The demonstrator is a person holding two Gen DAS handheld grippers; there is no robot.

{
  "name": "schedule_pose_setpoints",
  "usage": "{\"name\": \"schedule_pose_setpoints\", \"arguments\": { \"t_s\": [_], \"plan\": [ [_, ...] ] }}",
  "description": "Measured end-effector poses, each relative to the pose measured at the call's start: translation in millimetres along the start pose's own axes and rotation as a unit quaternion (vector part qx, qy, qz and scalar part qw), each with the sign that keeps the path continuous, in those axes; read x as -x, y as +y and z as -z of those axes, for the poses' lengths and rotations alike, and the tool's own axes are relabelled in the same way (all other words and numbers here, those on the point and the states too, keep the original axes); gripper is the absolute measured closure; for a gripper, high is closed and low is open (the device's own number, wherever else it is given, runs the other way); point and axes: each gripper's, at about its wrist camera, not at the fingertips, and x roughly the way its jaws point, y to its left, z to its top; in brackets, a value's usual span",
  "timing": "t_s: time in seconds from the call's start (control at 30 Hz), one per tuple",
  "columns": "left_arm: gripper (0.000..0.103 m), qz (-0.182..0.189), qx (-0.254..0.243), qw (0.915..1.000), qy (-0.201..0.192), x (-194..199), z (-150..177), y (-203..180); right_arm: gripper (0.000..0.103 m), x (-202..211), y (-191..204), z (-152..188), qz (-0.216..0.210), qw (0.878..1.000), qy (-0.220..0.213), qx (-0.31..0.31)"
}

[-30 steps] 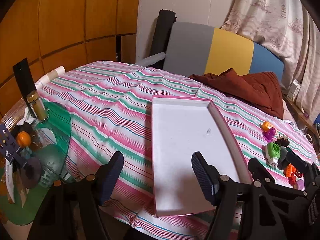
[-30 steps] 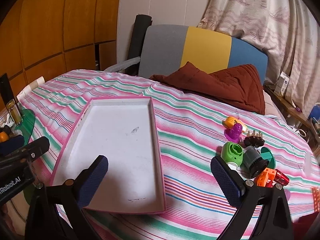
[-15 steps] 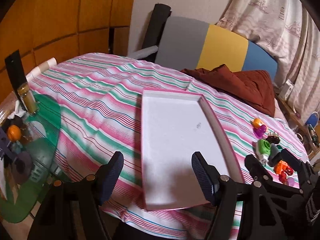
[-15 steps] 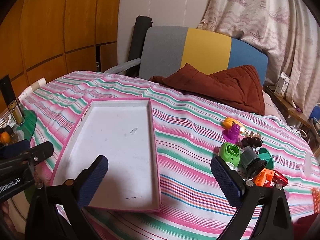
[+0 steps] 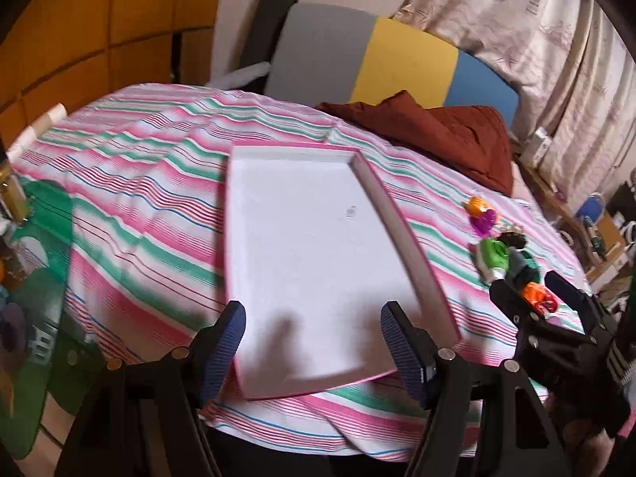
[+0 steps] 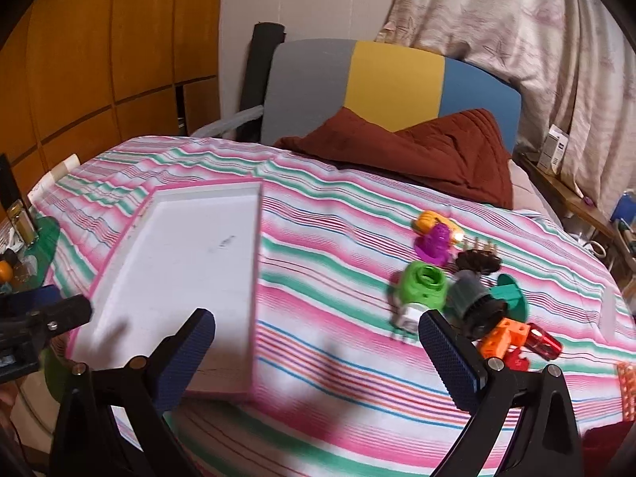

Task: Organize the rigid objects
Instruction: 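Move both tools from the white tray toward the cluster of objects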

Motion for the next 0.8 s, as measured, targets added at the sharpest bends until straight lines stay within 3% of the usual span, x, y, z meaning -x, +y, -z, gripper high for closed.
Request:
{"name": "schedule_pose_setpoints", "arguments": {
  "t_s": [0.1,0.33,0.53,0.67,0.8],
  "plan": [
    [0.031,0.017,-0.009,0.9998,0.003,-2,-1,-5,0.000,0,-24,-2,0.001,1.000,0.003,-0.017],
    [0.030,0.051,-0.041,0.9958,0.065,-24,-5,-25,0.000,-3,-108,-13,0.010,0.996,0.012,-0.088],
    [0.030,0.100,-0.072,0.9898,0.072,-28,-17,-63,0.000,-8,-186,-16,0.013,0.992,0.010,-0.124],
    [0.021,0.130,-0.103,0.9825,0.085,-37,-27,-97,0.000,-13,-227,-3,0.001,0.984,0.010,-0.175],
    [0.021,0.119,-0.159,0.9773,0.073,-43,-31,-135,0.000,-10,-247,0,-0.020,0.971,-0.011,-0.237]
  ]
}}
